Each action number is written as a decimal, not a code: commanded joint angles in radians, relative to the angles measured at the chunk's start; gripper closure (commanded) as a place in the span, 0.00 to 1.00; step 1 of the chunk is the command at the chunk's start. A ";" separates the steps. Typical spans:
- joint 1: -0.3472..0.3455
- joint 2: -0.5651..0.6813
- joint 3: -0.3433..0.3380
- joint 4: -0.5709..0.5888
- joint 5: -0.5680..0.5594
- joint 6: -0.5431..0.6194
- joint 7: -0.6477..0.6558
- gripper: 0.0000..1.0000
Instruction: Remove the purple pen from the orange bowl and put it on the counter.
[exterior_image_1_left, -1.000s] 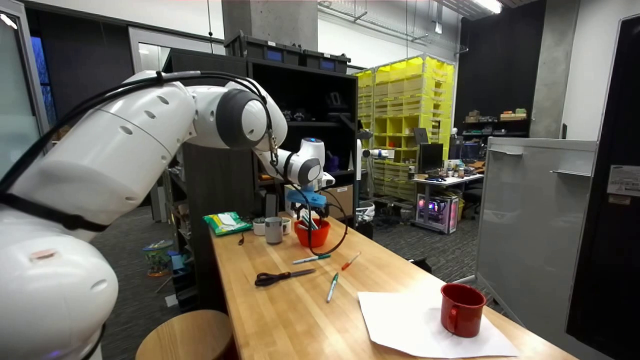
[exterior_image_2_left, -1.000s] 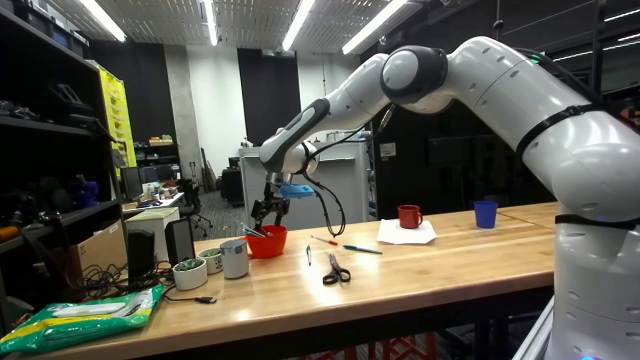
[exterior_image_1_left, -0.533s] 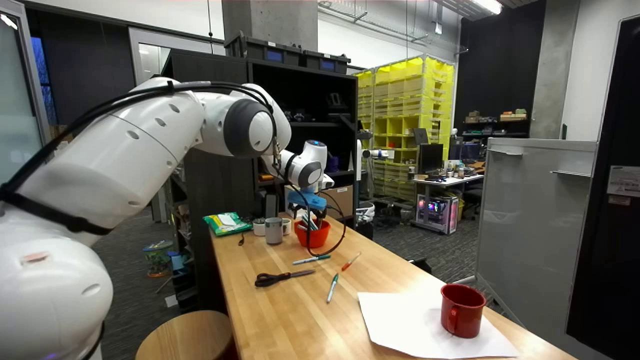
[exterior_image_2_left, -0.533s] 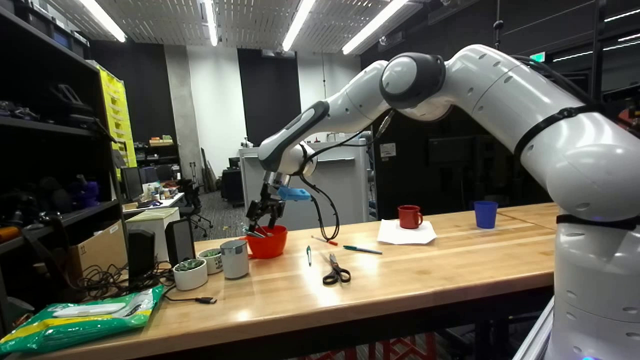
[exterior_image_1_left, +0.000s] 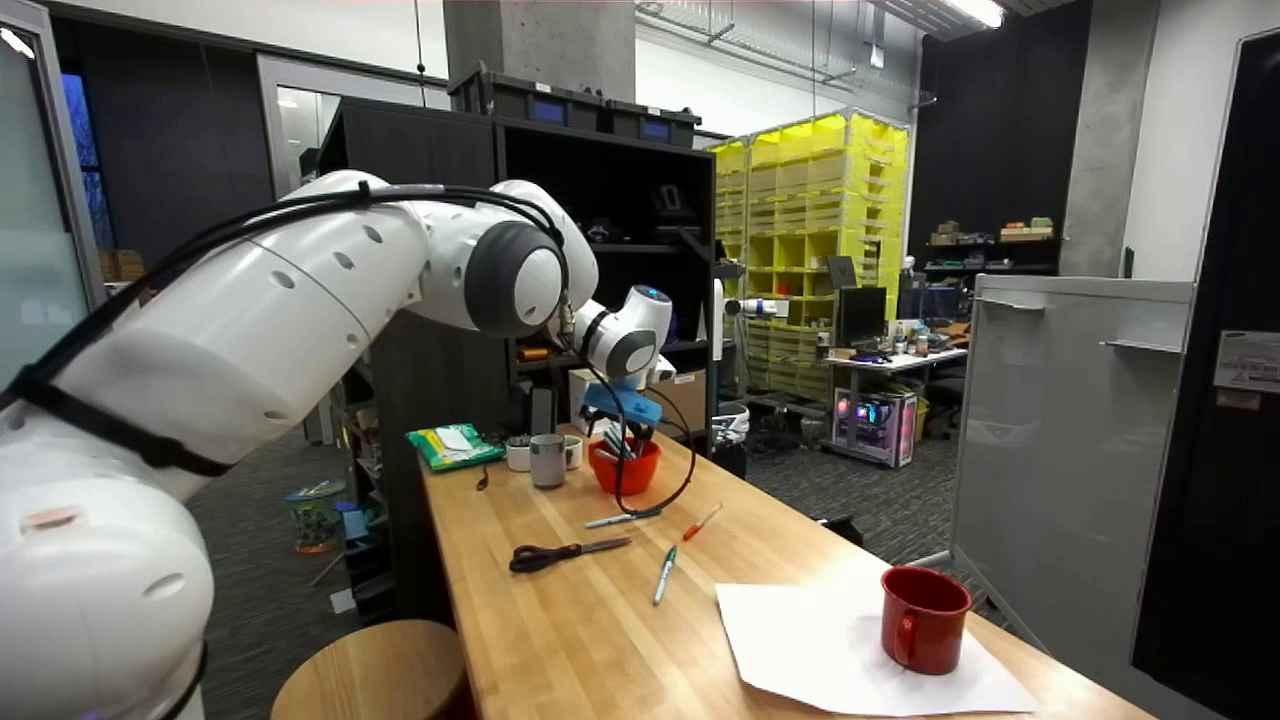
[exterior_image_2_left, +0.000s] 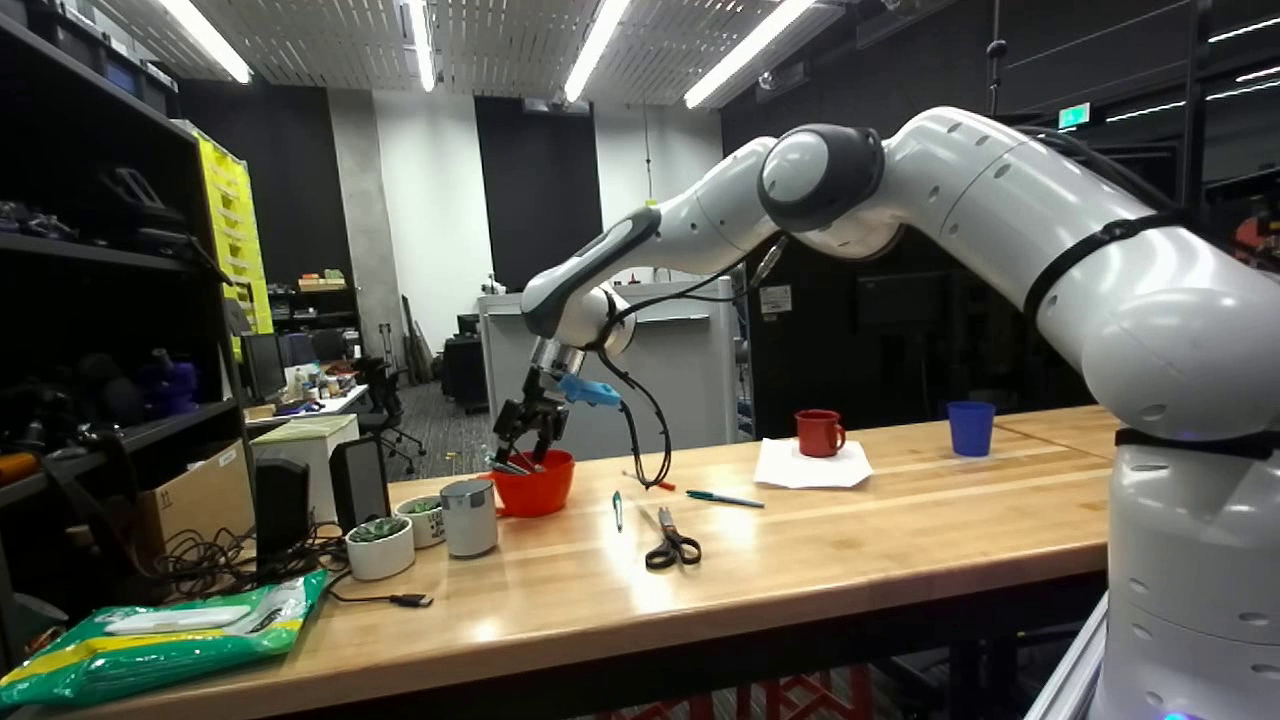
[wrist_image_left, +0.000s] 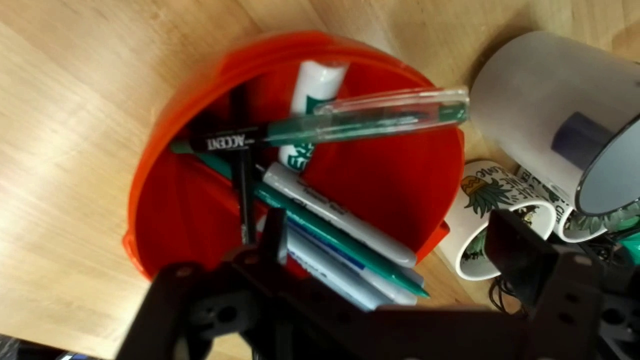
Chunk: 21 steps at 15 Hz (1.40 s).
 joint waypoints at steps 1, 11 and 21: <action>-0.014 0.050 0.025 0.080 0.036 -0.057 -0.043 0.00; -0.038 0.147 0.064 0.227 0.097 -0.206 -0.134 0.00; -0.053 0.216 0.071 0.341 0.164 -0.373 -0.205 0.00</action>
